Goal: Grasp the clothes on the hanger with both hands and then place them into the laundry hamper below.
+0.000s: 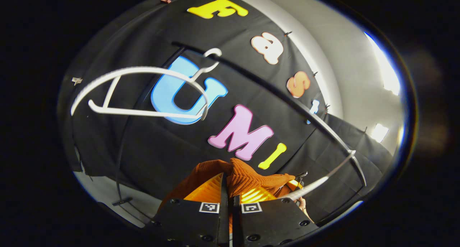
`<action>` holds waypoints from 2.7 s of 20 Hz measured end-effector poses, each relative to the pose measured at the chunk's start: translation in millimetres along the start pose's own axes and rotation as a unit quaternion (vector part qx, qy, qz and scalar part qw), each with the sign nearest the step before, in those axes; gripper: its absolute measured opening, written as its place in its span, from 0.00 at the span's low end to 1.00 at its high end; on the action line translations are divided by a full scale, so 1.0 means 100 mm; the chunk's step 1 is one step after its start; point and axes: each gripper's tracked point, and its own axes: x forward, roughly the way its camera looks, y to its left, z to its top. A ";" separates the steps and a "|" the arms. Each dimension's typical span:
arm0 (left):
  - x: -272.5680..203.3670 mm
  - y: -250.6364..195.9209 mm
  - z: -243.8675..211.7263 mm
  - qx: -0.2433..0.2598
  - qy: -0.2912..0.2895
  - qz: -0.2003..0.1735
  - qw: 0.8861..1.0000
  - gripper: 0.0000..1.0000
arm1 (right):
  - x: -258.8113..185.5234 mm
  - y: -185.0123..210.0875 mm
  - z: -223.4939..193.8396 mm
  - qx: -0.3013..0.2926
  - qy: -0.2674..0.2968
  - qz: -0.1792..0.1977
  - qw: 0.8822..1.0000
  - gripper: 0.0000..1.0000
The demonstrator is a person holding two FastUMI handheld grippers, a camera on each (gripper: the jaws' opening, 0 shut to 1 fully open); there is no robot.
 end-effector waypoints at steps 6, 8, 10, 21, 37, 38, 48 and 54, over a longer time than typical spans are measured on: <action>-0.09 0.64 -0.93 -0.058 0.043 0.081 0.994 0.07 | -0.29 -0.81 -0.66 0.036 0.028 -0.099 0.994 0.13; -0.21 0.79 -1.23 -0.073 0.054 0.109 0.990 0.07 | -0.44 -0.93 -0.88 0.030 0.041 -0.128 0.990 0.13; -0.25 0.87 -1.52 -0.091 0.067 0.131 0.985 0.07 | -0.50 -1.01 -1.08 0.038 0.048 -0.147 0.987 0.13; -0.31 0.35 -2.79 -0.113 0.153 0.152 0.970 0.07 | -0.61 -0.90 -2.79 0.029 0.183 -0.191 0.964 0.13; -0.34 -0.03 -3.70 0.123 0.273 0.222 0.928 0.10 | -1.16 -1.07 -3.54 -0.254 0.304 -0.354 0.847 0.13; -0.39 -0.03 -3.73 0.123 0.285 0.228 0.923 0.06 | -1.22 -1.15 -3.49 -0.264 0.307 -0.365 0.838 0.19; -0.55 0.23 -3.58 0.122 0.264 0.258 0.921 0.96 | -1.44 -1.30 -3.30 -0.270 0.307 -0.389 0.826 0.98; -0.71 0.02 -3.34 0.138 0.229 0.241 0.933 0.95 | -1.45 -1.09 -3.35 -0.292 0.304 -0.376 0.826 0.99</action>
